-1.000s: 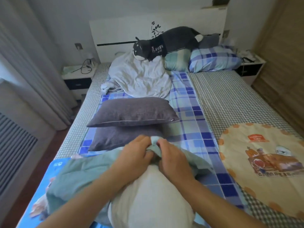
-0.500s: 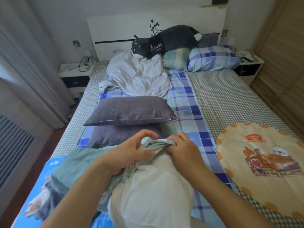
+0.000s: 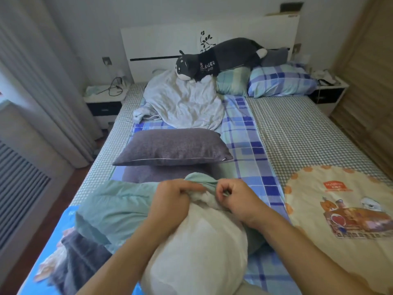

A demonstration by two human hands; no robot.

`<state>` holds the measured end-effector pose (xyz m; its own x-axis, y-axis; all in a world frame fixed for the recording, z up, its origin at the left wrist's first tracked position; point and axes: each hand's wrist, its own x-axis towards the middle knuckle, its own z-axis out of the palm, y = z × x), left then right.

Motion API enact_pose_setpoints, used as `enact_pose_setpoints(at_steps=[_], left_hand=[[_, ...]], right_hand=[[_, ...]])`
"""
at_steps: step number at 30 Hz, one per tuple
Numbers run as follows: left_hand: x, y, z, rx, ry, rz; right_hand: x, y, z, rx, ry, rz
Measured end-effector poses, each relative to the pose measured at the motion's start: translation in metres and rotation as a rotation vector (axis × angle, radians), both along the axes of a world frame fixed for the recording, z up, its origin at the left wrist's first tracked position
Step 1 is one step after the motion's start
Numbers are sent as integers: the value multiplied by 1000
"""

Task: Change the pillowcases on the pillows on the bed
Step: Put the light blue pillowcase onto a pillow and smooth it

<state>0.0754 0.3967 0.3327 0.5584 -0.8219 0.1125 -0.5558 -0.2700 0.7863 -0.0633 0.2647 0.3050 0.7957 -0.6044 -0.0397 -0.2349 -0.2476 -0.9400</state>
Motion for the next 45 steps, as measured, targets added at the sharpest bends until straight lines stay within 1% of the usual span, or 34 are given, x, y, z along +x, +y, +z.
enact_pose_setpoints(at_steps=[1,3,4,5,6,7,8,10,12,13,15,16,17,18,19,20,21,23,25,26,28,29,30,31,32,33,34,35,37,38,39,42,44,45], left_hand=[[0,-1,9,10,199,22],[6,-2,24,13,570,-54],[11,-1,28,2,773,-112],[15,-1,30,-12,951,-167],[19,-1,30,-23,1079,-216],[19,-1,29,-29,1165,-264],[17,0,28,-35,1210,-323],[13,0,22,-39,1252,-421],[8,-1,16,-56,1237,-414],[7,-2,14,-73,1207,-369],[5,-5,13,-87,1121,-279],[4,-6,14,-64,1026,-269],[3,-6,16,-11,848,-273],[2,-6,18,70,601,-284],[0,-5,19,148,365,-294],[0,-5,20,209,186,-303],[0,-5,21,262,72,-302],[3,-6,18,366,-20,-282],[6,-8,12,448,-92,-263],[6,-10,10,493,-174,-268],[0,-10,5,556,-331,-330],[-4,-9,4,559,-321,-361],[-6,-9,4,537,-214,-378],[-7,-9,8,503,-68,-356],[-8,-10,12,439,41,-290],[-8,-10,15,329,93,-203],[-5,-12,14,227,18,-147],[-4,-14,15,189,-116,-140],[-12,-17,19,219,-379,-174],[-16,-19,22,232,-415,-169],[-17,-21,28,228,-344,-143],[-4,-29,37,178,14,10],[2,-32,37,211,169,57],[4,-33,35,230,241,67]], right_hand=[[1,3,-6,-133,-16,-65],[1,12,-9,-352,-32,-226],[0,17,-7,-423,-36,-256],[-1,23,-4,-485,-50,-237],[-2,28,0,-529,-69,-200],[-3,32,5,-552,-86,-175],[-3,33,9,-560,-90,-167],[-2,25,18,-526,-42,-114],[-5,12,26,-432,47,68],[-8,8,30,-340,70,148],[-12,4,37,-171,137,238],[-13,3,40,-162,175,250],[-12,1,42,-195,200,237],[-11,-3,44,-204,207,211],[-11,-10,47,-156,204,191],[-11,-17,50,-70,208,195],[-12,-22,54,32,223,215],[-14,-28,54,235,262,239],[-13,-28,53,370,271,216],[-10,-25,53,431,247,200],[-3,-24,55,553,132,110],[-1,-24,57,554,68,48],[1,-25,58,492,30,-5],[3,-24,59,401,16,-36],[4,-23,57,326,6,-46],[4,-22,55,288,4,-42],[4,-21,53,268,5,-31],[4,-19,50,237,8,-28],[5,-15,47,147,10,-39],[6,-13,47,120,12,-31],[7,-11,48,111,18,2],[2,-8,49,81,41,151],[-2,-7,51,8,87,189],[-3,-6,50,-49,143,201]])
